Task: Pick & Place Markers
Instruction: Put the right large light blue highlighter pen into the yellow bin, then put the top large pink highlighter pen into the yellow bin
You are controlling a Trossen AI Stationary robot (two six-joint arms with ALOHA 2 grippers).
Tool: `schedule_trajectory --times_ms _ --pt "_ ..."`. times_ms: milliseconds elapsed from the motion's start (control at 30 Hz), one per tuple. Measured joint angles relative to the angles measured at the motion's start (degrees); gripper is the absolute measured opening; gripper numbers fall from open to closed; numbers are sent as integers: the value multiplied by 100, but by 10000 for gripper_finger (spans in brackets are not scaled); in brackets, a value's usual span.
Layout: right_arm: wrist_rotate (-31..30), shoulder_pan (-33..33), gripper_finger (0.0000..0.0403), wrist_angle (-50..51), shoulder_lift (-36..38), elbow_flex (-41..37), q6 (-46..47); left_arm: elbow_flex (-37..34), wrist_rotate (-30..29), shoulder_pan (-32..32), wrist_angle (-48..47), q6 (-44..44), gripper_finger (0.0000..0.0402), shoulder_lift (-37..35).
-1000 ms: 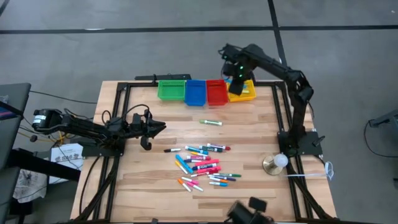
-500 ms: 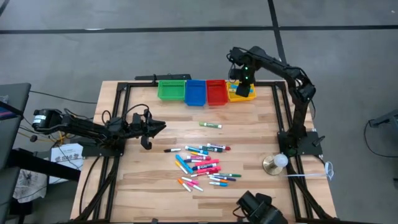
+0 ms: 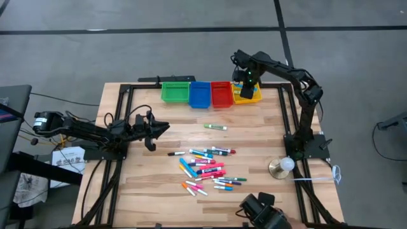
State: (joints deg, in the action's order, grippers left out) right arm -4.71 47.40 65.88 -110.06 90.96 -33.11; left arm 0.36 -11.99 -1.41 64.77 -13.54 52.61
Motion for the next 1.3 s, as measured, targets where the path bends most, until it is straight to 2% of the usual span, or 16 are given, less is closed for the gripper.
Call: schedule_trajectory --times_ms 633,933,1133,1300 --pt "17 0 92 -28 0 0 -146 0 0 -1 0 -496 66 0" --pt "-22 0 159 -8 0 0 47 0 -44 -2 0 -496 66 0" --pt "-110 -11 183 -33 22 4 1200 0 -100 0 -2 -481 66 -1" --pt "751 -118 196 -70 334 4 1780 0 -492 2 -2 -324 66 1"
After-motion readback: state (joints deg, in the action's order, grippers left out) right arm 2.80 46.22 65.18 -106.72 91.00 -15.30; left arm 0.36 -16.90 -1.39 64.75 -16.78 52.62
